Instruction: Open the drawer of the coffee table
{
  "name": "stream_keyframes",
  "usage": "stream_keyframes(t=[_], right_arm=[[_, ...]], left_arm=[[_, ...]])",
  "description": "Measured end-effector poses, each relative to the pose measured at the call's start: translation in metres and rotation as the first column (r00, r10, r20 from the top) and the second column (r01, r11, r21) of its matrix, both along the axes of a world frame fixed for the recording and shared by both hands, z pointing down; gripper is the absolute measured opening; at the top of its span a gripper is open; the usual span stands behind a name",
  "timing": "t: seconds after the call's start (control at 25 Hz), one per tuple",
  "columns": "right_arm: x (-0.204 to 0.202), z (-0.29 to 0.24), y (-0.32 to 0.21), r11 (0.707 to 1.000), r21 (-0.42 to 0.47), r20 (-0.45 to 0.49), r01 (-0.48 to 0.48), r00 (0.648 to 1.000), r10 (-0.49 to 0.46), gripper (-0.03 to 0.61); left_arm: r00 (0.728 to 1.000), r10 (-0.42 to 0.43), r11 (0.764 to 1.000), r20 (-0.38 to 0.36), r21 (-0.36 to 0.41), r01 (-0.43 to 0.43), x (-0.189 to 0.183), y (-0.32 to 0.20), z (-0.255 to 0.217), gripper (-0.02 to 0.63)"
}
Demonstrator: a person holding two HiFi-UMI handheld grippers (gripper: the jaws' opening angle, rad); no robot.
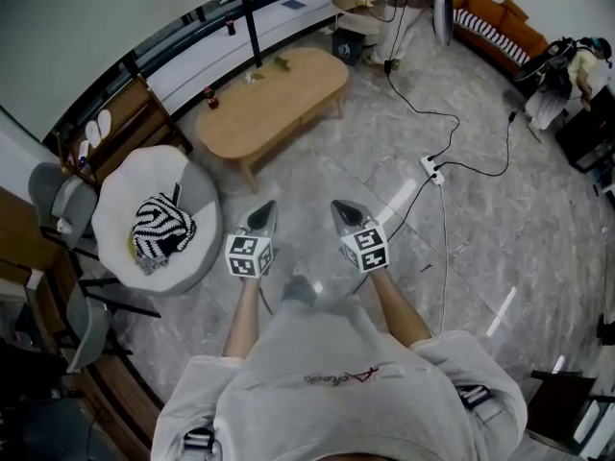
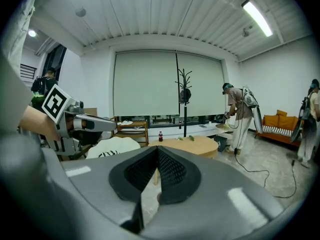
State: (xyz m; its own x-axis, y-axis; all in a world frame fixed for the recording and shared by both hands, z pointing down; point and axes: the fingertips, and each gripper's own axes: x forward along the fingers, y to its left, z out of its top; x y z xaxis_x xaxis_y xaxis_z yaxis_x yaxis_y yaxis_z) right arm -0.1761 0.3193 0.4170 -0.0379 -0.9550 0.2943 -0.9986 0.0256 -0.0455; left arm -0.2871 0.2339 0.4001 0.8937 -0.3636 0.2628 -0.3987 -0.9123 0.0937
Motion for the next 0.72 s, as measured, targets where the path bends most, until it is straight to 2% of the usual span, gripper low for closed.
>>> stream_keyframes(t=[0.72], right_arm=[[0.051,-0.023,-0.221,0.999,-0.014,-0.034,0.028,0.999,-0.029,0.005]], left_arm=[[1.000,0.004,1.000,-0.021,-0.020,-0.004,0.060,-0.216,-0.013,0.000]])
